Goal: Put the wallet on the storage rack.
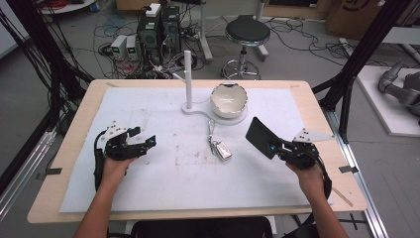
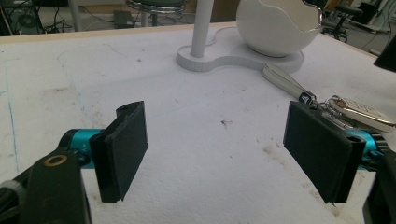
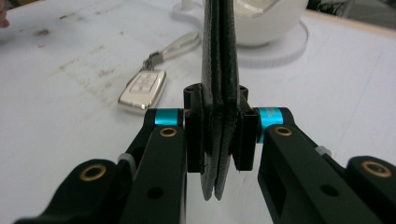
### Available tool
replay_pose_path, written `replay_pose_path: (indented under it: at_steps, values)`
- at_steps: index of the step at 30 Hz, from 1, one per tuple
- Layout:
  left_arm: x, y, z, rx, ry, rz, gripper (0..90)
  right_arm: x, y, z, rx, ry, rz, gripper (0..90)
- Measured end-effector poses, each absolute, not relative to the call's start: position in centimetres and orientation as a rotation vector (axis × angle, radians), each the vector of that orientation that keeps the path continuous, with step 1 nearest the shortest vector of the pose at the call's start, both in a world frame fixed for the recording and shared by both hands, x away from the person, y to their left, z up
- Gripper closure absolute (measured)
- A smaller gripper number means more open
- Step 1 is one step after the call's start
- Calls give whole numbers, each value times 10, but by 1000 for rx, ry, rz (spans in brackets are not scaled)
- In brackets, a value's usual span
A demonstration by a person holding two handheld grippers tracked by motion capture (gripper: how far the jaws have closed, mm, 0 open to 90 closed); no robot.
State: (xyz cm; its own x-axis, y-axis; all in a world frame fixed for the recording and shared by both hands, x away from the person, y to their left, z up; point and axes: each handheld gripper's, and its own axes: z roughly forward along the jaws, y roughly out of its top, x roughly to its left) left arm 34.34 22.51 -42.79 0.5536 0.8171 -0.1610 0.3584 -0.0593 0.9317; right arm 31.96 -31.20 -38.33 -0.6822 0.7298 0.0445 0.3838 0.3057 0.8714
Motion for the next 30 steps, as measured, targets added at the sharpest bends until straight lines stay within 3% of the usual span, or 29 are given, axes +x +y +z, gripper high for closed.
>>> replay_pose_path:
  at_steps: [18,30]
  values:
    - [344,227,-428,1648,999,503,234,382,-274,-328,912,2181,1203,791]
    - [344,227,-428,1646,1003,500,234,429,-239,-311,819,2262,993,790]
